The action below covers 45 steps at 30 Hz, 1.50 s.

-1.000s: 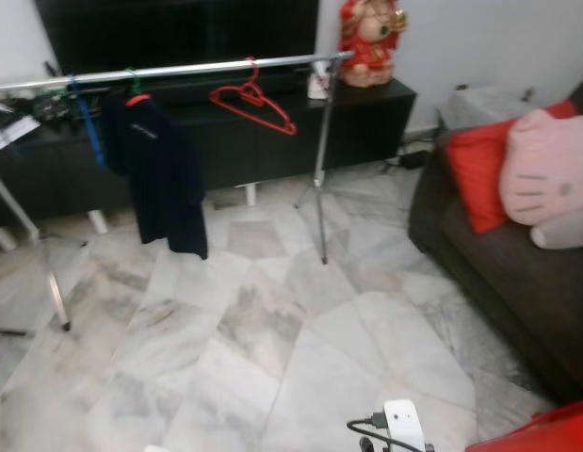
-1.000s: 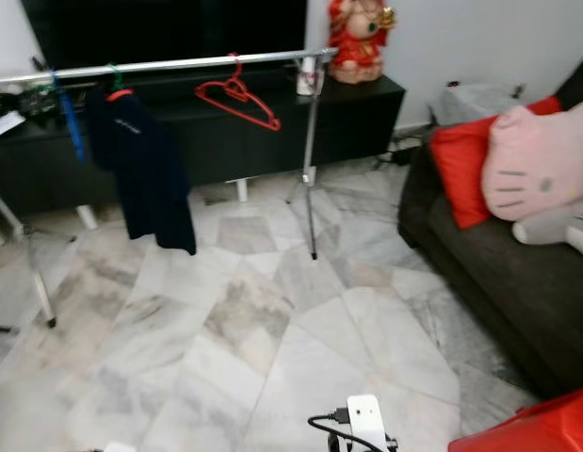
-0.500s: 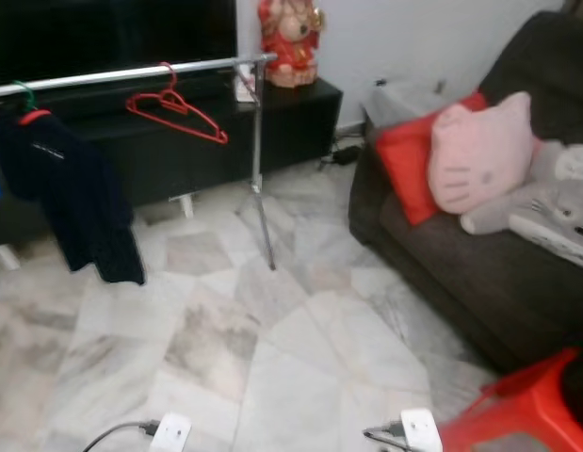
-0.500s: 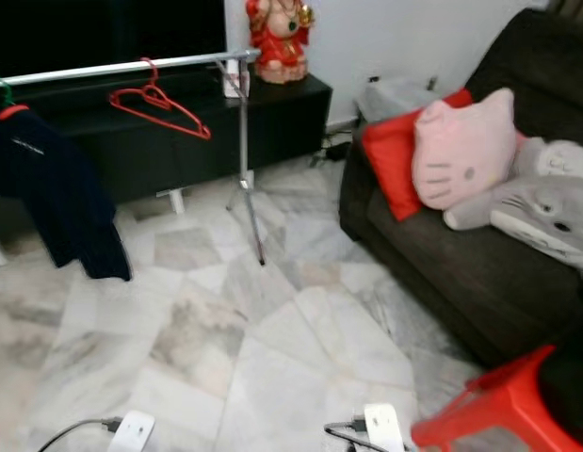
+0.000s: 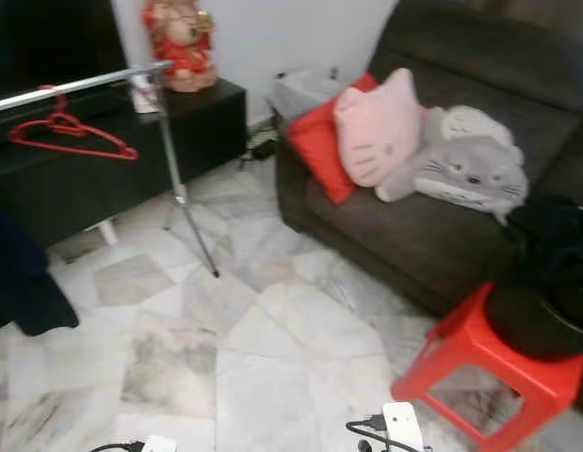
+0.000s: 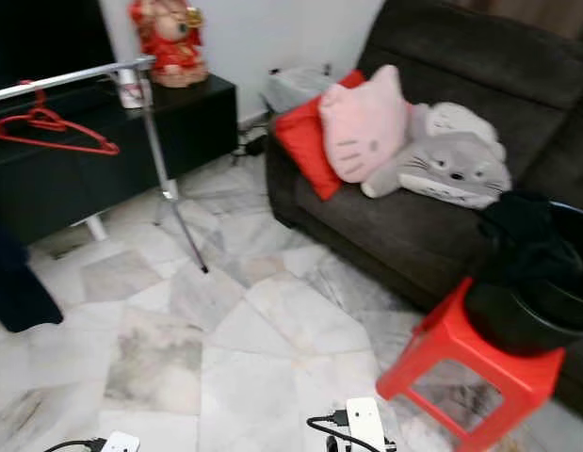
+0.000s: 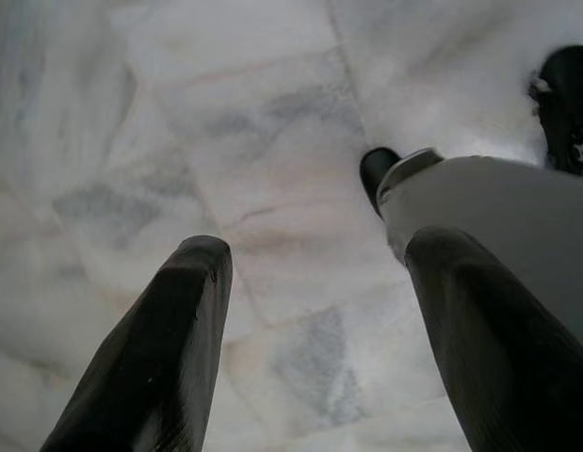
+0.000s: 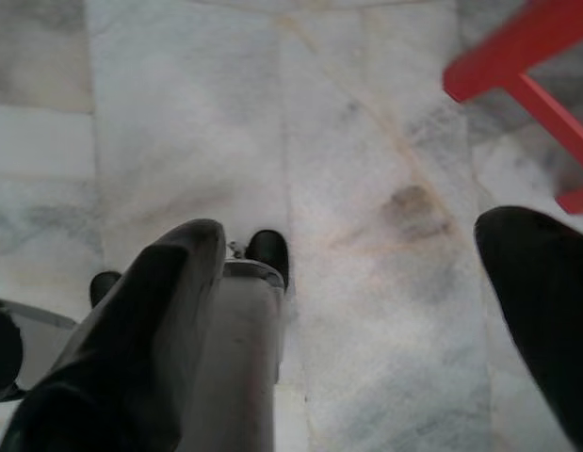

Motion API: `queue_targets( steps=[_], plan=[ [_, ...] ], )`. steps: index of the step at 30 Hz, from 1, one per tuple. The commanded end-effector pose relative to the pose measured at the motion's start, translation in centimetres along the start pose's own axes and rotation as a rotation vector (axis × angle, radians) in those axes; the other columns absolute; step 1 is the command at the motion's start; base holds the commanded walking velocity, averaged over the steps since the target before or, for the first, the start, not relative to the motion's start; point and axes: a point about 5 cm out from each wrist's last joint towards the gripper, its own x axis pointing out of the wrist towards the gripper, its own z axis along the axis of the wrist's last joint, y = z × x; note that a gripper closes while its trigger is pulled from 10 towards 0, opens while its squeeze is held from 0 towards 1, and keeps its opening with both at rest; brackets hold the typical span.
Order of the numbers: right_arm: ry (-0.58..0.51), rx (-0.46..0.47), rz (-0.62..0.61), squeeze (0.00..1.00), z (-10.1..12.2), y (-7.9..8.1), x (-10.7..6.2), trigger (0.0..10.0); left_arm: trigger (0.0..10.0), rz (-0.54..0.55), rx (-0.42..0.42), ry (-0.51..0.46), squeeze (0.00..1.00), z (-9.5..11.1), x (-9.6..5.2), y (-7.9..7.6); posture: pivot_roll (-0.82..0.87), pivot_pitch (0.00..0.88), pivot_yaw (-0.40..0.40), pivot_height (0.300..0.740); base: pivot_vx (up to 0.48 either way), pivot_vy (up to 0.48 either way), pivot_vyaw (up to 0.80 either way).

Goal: Hang hanger

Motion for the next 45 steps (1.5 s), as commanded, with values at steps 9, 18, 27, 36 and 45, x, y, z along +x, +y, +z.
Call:
queue_targets(
  steps=[9, 18, 27, 36, 45],
  plan=[
    [0.0, -0.001, -0.014, 0.0, 0.0, -0.5, 0.0, 10.0, 10.0, 0.007, -0.005, 0.012, 0.0, -0.7, -0.1, 0.5, -0.03, 0.0, -0.043, 0.74, 0.12, -0.101, -0.64],
    [0.001, 0.001, -0.015, 0.0, 0.0, -0.5, 0.0, 10.0, 10.0, -0.003, -0.002, 0.016, 0.0, -1.3, -0.1, -0.2, -0.03, 0.0, -0.043, 0.74, 0.14, 0.0, -0.64],
    [0.002, 0.001, -0.015, 0.0, 0.0, -0.5, 0.0, 10.0, 10.0, -0.015, -0.013, -0.006, 0.0, -0.3, 0.0, -0.7, -0.03, 0.0, -0.044, 0.74, 0.0, 0.0, -0.63],
    [0.002, 0.001, -0.016, 0.0, 0.0, -0.5, 0.0, 10.0, 10.0, -0.017, -0.027, -0.012, 0.0, 0.0, 0.0, -0.5, -0.03, 0.0, -0.042, 0.74, 0.0, 0.0, -0.63],
    [0.004, 0.002, -0.016, 0.0, -0.1, -0.5, 0.0, 10.0, 10.0, -0.016, 0.003, -0.004, 0.0, -0.3, 0.0, -0.2, -0.03, 0.0, -0.041, 0.74, 0.0, 0.0, -0.63]
  ],
)
